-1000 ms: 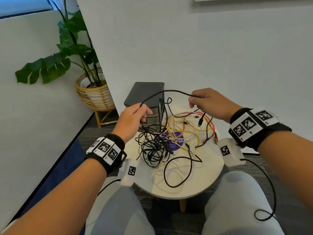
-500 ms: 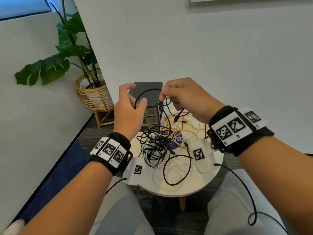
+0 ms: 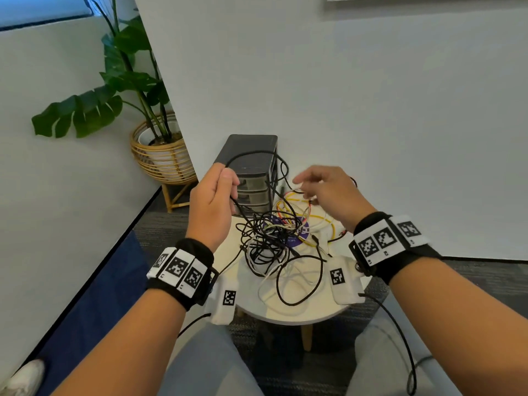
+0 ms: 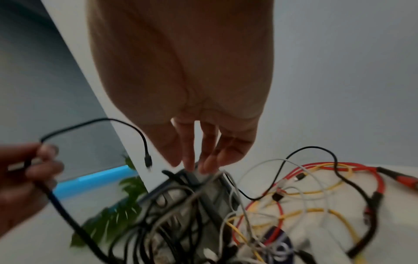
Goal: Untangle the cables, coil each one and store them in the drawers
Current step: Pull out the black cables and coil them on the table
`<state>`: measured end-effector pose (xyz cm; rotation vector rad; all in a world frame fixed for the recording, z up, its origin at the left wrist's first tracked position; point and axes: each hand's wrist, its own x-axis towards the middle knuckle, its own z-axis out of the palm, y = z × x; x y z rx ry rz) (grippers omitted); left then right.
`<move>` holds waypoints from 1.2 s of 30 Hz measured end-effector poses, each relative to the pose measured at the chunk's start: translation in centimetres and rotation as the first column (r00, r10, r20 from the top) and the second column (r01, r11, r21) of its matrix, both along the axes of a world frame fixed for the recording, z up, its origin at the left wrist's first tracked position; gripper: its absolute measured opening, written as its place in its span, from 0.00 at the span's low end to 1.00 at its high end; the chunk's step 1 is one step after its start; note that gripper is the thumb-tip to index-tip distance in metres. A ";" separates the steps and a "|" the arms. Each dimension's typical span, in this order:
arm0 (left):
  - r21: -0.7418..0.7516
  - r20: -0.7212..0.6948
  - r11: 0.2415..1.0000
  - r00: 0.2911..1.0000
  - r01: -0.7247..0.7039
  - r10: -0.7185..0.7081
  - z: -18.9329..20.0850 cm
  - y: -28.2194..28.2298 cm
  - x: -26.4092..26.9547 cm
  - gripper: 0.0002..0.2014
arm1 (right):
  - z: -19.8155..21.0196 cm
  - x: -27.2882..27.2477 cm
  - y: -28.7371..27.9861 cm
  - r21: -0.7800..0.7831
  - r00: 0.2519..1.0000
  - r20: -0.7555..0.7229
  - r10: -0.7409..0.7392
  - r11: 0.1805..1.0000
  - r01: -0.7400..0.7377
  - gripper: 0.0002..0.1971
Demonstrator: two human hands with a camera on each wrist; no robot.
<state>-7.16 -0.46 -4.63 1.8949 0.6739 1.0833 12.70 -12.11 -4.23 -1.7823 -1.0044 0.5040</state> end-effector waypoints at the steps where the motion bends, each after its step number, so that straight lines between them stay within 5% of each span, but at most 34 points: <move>1: -0.001 0.000 1.000 1.000 -0.007 0.007 -0.1 0.0 0.0 0.16 | -1.0 0.1 -0.2 -0.100 0.998 0.054 0.044 0.994 -0.038 0.11; 6: -0.005 0.041 1.000 0.999 0.008 -0.008 0.2 0.2 0.0 0.14 | -3.3 -0.8 -0.2 -0.413 0.908 0.251 0.336 0.886 -0.213 0.10; 9: -0.008 0.022 0.999 0.999 -0.032 0.032 0.6 0.7 -0.5 0.12 | -3.3 -0.5 -0.1 -0.364 0.898 0.327 0.294 0.916 -0.167 0.19; 12: -0.065 -0.038 0.994 0.995 -0.089 0.087 0.6 1.4 -1.3 0.13 | -1.9 -0.6 -0.2 -0.319 0.882 0.396 0.256 0.939 -0.129 0.15; 15: -0.095 -0.221 0.991 0.973 -0.092 0.069 0.5 2.1 -1.3 0.11 | -0.3 -0.8 -0.2 -0.268 0.889 0.358 0.285 0.944 -0.195 0.18; 18: -0.099 -0.473 0.993 0.881 -0.060 0.006 0.2 3.0 -0.9 0.11 | 0.4 -0.7 0.0 -0.227 0.890 0.368 0.269 0.954 -0.194 0.18; 21: 0.065 -0.669 0.996 0.738 -0.058 0.087 0.0 3.8 -0.5 0.16 | 0.8 -0.4 0.3 -0.158 0.895 0.383 0.230 0.970 -0.182 0.15; 25: 0.361 -0.698 0.932 0.653 -0.034 0.294 0.2 3.6 0.4 0.19 | 2.2 -0.4 0.6 -0.016 0.944 0.275 0.183 0.982 -0.186 0.12; 27: 0.362 -0.682 0.926 0.708 0.108 0.184 0.3 2.7 1.7 0.18 | 3.1 -0.7 1.0 0.038 0.960 0.203 0.191 0.979 -0.202 0.12; 31: 0.041 -0.605 0.907 0.733 0.420 -0.312 0.2 -0.5 4.7 0.22 | 4.8 -1.6 1.9 0.083 0.970 0.083 0.230 0.968 -0.236 0.14; 34: 0.023 -0.522 0.911 0.782 0.412 -0.340 -0.8 -1.4 6.1 0.08 | 6.4 -1.8 2.4 0.163 0.968 -0.112 0.225 0.965 -0.206 0.13; 36: 0.009 -0.542 0.918 0.773 0.397 -0.329 -1.8 -1.2 6.2 0.12 | 8.0 -1.3 2.7 0.250 0.939 -0.278 0.205 0.959 -0.135 0.13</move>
